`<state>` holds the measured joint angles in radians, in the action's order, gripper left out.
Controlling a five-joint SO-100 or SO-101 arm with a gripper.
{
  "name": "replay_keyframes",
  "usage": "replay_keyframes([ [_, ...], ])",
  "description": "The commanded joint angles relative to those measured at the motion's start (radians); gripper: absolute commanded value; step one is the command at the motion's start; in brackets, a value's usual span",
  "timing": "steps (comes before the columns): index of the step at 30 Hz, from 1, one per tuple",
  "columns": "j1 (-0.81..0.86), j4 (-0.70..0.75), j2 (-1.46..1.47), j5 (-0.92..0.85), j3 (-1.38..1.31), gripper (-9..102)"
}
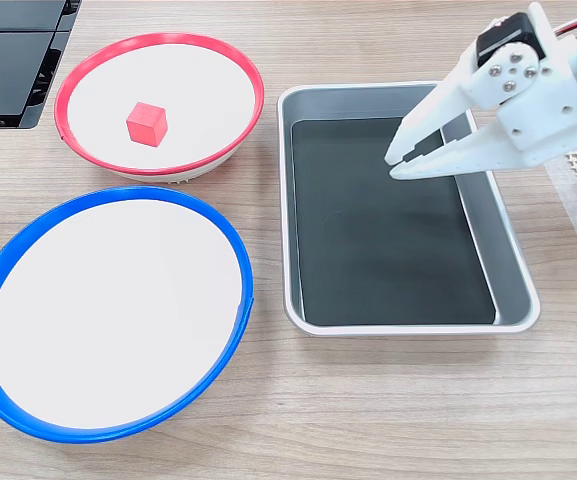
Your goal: Move a red block from tray to red dish
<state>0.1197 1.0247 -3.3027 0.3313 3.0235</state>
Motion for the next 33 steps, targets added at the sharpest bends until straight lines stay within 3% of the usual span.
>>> replay_keyframes([
  [1, 0.012, 0.006, -0.025, 0.009, 0.0, 0],
  [11, -0.032, -0.002, -0.025, -0.041, 0.0, 0],
  [19, -0.032, -0.028, -0.025, -0.239, 0.0, 0],
  [33, -0.04, -0.028, -0.025, -0.25, 0.0, 0],
])
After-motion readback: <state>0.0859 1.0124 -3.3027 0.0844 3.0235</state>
